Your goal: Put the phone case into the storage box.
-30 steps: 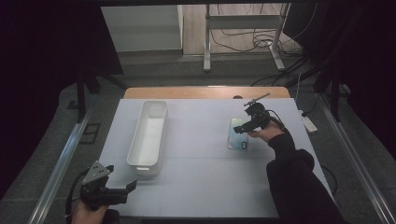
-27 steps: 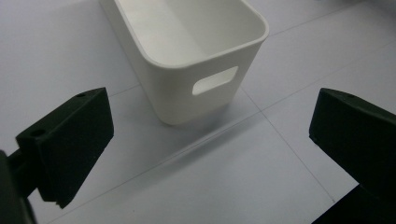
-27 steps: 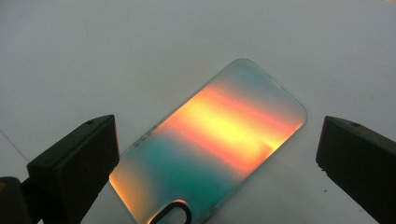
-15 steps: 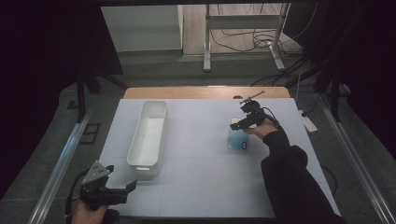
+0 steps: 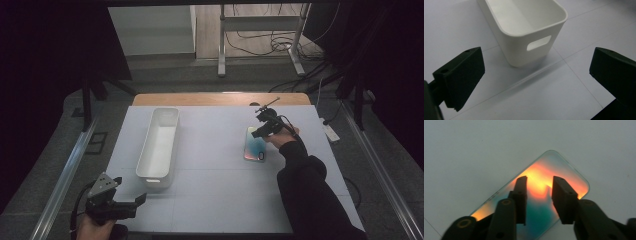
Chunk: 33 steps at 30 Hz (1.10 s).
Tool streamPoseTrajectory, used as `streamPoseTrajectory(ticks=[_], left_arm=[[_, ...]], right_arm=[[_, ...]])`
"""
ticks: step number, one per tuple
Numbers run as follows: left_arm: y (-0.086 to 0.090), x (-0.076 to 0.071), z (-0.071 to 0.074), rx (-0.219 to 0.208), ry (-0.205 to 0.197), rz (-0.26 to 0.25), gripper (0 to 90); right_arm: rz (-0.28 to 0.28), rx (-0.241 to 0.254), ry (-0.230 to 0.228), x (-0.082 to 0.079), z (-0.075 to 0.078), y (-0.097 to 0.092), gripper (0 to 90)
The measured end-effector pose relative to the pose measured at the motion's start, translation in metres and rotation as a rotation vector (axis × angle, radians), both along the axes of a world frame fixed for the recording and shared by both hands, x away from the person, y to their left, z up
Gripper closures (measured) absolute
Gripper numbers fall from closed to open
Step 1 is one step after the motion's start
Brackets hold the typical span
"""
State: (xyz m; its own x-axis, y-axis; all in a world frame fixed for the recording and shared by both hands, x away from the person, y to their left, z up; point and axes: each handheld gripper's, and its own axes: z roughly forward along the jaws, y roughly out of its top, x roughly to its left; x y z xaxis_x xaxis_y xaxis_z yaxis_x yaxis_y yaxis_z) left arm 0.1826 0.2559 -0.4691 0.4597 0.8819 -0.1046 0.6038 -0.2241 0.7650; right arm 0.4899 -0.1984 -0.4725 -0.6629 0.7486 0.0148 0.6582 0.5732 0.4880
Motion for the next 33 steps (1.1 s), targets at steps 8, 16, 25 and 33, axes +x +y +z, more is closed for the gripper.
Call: streamPoseTrajectory(ticks=[8,16,25,33], left_arm=[[0.0,0.0,0.0,-0.001,0.0,0.0,0.5],[0.0,0.0,0.0,-0.004,0.0,0.0,0.5],[0.001,0.0,0.0,-0.008,0.001,0.001,0.5],[0.001,0.0,0.0,-0.012,0.001,0.0,0.5]], right_arm=[[0.033,-0.004,0.011,0.003,-0.005,0.007,89.3],[0.041,0.007,0.003,0.007,-0.013,0.016,89.3],[0.04,0.012,-0.023,0.015,-0.016,0.03,89.3],[0.039,-0.008,-0.016,0.021,-0.022,0.04,89.3]])
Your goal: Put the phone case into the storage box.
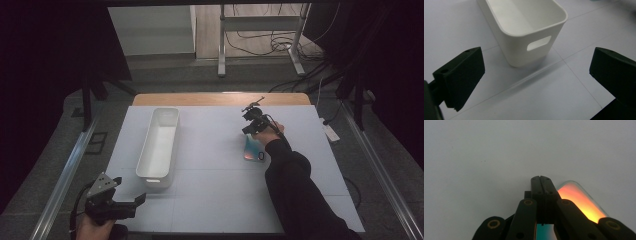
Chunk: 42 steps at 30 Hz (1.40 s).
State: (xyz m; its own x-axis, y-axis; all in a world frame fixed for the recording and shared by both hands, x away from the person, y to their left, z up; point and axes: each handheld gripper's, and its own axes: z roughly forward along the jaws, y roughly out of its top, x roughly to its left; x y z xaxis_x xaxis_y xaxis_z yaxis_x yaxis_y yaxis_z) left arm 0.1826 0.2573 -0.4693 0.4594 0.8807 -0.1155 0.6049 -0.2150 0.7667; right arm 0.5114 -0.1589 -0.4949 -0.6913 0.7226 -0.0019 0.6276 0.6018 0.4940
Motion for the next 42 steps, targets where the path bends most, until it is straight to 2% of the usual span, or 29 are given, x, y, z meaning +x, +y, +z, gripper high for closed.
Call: streamPoseTrajectory(ticks=[17,22,26,42], left_arm=[[0.0,0.0,0.0,0.005,0.001,0.0,0.6],[-0.001,0.0,0.0,0.005,0.001,0.0,0.6],[0.0,0.0,0.0,0.005,0.001,0.0,0.6],[-0.001,0.001,0.0,0.009,0.004,0.001,0.8]], right_arm=[[-0.027,-0.022,0.01,0.006,-0.002,-0.006,89.3],[-0.038,-0.039,0.011,0.007,-0.002,-0.01,89.3],[-0.053,-0.084,0.007,0.009,-0.005,-0.014,89.3],[-0.111,-0.103,0.03,0.006,-0.002,-0.053,89.3]])
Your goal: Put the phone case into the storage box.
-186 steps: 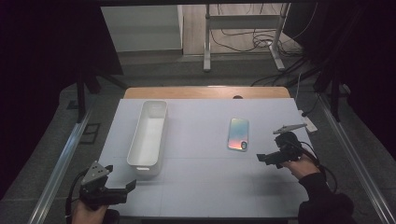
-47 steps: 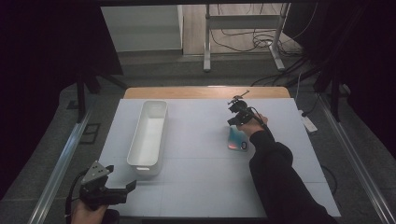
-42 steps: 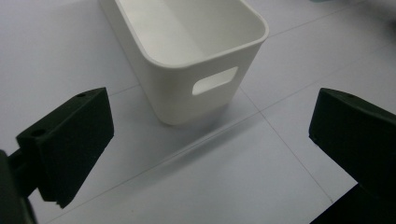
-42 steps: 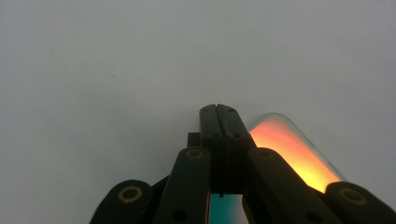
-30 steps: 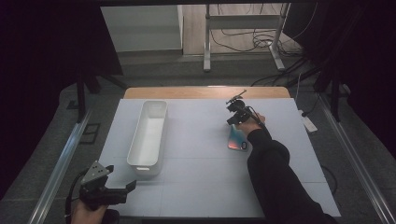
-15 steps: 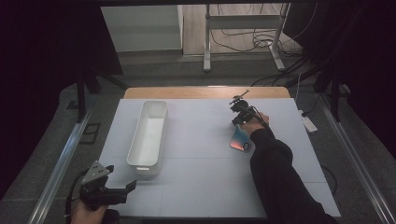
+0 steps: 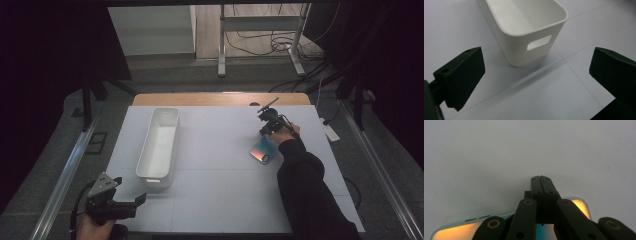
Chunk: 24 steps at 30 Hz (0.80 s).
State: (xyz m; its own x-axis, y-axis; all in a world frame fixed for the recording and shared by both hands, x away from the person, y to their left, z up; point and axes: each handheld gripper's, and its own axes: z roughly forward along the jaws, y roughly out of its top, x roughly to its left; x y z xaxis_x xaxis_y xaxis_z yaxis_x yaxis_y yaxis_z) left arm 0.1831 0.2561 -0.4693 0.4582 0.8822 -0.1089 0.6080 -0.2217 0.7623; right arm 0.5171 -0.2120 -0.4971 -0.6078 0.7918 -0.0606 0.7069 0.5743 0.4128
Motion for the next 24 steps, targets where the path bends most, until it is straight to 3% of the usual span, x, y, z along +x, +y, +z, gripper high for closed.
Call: streamPoseTrajectory(ticks=[24], left_arm=[[-0.001,0.0,0.0,0.004,0.003,0.001,0.9]], right_arm=[[-0.052,0.016,0.024,-0.017,0.003,-0.05,89.3]])
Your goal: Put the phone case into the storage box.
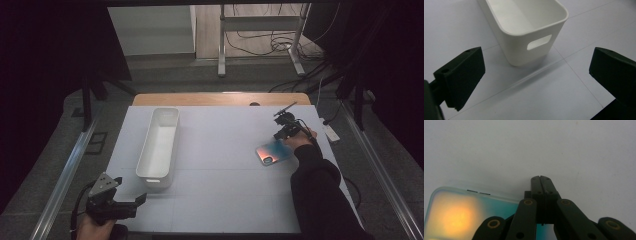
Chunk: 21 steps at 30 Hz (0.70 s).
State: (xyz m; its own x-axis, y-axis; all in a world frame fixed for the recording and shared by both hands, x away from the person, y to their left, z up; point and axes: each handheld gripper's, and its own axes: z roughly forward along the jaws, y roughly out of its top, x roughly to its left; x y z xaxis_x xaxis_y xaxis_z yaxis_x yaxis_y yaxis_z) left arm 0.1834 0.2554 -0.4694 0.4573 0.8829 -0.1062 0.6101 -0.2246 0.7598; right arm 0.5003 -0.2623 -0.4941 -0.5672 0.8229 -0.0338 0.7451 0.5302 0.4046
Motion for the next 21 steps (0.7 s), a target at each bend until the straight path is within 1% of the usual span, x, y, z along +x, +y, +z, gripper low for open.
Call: streamPoseTrajectory(ticks=[2,6,12,14,21], left_arm=[[0.0,0.0,0.0,0.0,0.0,0.0,0.9],[0.0,0.0,0.0,0.001,0.001,0.0,0.9],[-0.001,0.0,0.0,0.004,0.002,0.0,0.9],[-0.001,0.0,0.0,0.005,0.002,0.0,0.9],[-0.001,0.0,0.0,0.008,0.002,-0.001,1.0]], right_arm=[[0.001,0.005,0.0,-0.002,0.0,-0.003,89.3],[-0.002,-0.001,0.006,-0.008,0.001,-0.011,89.3],[-0.011,0.021,0.012,-0.018,0.001,-0.023,89.3],[-0.015,0.014,0.017,-0.021,0.002,-0.027,89.3],[-0.021,0.025,0.02,-0.032,0.002,-0.037,89.3]])
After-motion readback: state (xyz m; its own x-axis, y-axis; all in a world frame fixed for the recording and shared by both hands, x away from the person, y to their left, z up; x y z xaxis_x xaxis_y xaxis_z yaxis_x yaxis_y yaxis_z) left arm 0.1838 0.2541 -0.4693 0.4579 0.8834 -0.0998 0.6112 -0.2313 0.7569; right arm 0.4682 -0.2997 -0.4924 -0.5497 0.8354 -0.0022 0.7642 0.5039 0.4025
